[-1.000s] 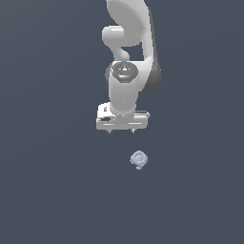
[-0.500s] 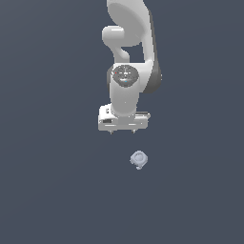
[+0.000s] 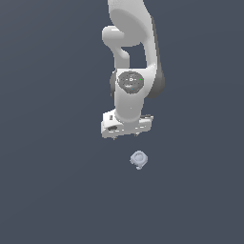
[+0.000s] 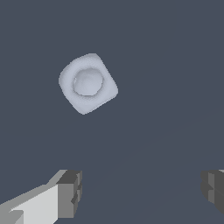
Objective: Pick up the object and move it to a goal position.
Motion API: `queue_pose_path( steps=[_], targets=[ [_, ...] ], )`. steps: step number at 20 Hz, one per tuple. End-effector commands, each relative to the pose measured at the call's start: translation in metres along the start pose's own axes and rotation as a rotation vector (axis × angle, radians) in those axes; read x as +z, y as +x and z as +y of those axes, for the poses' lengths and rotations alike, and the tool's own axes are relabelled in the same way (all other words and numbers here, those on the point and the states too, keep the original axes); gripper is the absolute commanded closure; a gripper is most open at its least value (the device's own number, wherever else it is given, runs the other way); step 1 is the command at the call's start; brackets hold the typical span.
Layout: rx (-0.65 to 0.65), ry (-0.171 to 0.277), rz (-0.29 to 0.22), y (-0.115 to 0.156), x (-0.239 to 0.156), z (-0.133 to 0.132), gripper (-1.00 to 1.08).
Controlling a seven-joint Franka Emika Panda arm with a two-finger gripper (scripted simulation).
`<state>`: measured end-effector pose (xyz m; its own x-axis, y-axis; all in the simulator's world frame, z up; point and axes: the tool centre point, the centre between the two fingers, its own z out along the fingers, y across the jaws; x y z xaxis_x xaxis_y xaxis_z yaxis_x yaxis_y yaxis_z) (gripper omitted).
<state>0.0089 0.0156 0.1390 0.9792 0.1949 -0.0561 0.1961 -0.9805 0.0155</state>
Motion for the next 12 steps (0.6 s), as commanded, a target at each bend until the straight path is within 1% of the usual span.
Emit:
queue_pose_path(
  steps=[1,12],
  targets=[
    [-0.056,-0.001,0.004,0.009,0.004,-0.005,-0.92],
    [-0.382,-0.003,0.037,0.058,0.029,-0.035,-0.92]
  ],
)
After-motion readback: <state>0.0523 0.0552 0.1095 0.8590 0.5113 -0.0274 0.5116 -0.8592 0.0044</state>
